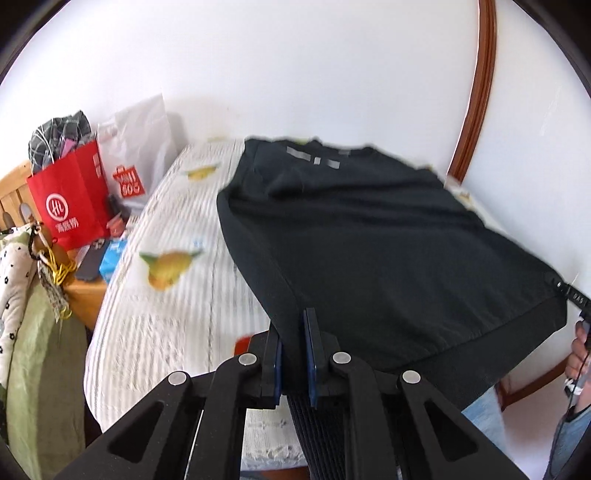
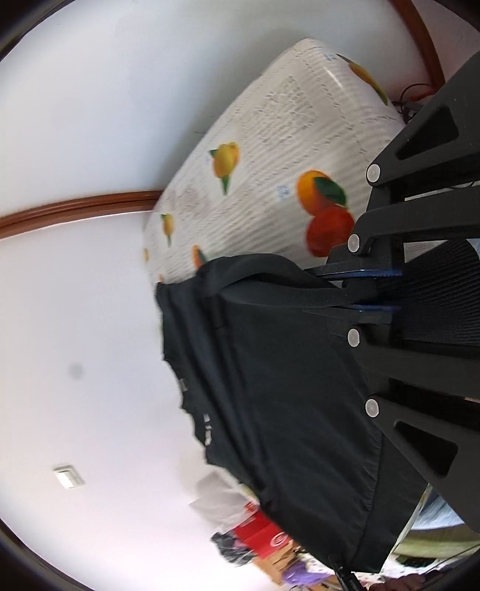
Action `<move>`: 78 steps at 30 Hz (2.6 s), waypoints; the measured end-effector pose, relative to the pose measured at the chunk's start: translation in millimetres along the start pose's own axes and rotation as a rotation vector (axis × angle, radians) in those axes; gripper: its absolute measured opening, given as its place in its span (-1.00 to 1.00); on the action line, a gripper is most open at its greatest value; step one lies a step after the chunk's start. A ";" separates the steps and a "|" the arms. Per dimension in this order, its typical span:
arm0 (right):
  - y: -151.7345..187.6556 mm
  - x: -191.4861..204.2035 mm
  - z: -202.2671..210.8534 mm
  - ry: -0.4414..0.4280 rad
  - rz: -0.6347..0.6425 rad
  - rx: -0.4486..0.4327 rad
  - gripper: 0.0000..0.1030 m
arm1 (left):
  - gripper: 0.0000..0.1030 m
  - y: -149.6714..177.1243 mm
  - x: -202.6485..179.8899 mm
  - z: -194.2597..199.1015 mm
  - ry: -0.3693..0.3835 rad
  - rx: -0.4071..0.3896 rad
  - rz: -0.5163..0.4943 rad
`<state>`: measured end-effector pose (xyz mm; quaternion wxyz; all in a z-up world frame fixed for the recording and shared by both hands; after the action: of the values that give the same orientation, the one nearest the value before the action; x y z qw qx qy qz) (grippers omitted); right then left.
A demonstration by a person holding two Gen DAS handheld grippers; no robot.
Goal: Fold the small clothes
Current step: 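Lift the hem with both grippers and fold it toward the collar, then lay the hem over the collar and open both grippers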
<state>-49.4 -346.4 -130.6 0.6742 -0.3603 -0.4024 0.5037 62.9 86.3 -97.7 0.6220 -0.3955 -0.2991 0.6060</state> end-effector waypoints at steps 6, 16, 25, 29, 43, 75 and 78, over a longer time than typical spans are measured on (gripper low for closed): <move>-41.2 7.4 1.1 -0.035 -0.022 -0.075 -0.81 | -0.81 -44.4 7.7 -6.7 0.013 -0.071 0.024; -111.3 37.4 -49.6 -0.063 -0.030 -0.134 -0.81 | -0.81 -113.9 12.4 -49.0 -0.062 -0.155 0.014; -158.1 54.2 -142.7 -0.074 -0.043 -0.119 -0.81 | -0.82 -158.5 32.0 -117.3 -0.136 -0.156 0.056; -169.1 59.2 -186.2 -0.066 -0.052 -0.108 -0.81 | -0.82 -169.6 35.9 -154.8 -0.158 -0.138 0.049; -129.6 65.4 -307.5 0.034 0.041 0.052 -0.79 | -0.81 -150.9 46.3 -266.2 -0.205 -0.005 -0.014; -91.8 63.7 -203.0 0.084 0.177 0.134 -0.21 | -0.05 -131.1 12.7 -191.8 -0.122 0.044 -0.040; -82.6 62.6 -197.8 0.071 0.179 0.155 -0.21 | 0.07 -123.4 18.2 -180.8 -0.111 0.055 -0.037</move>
<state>172.5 -320.9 -128.1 0.6663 -0.3593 -0.3044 0.5782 282.2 86.7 -86.1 0.6262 -0.3386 -0.3237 0.6233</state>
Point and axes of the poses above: each gripper's, at about its wrist camera, not at the fingertips, and z roughly against the way its jaws point, x to its left, y to its underside, the point moved 2 cm from there along -z, roughly the way its jaws point, and after that the axes turned 13 degrees about -x, right-handed, at the moved point
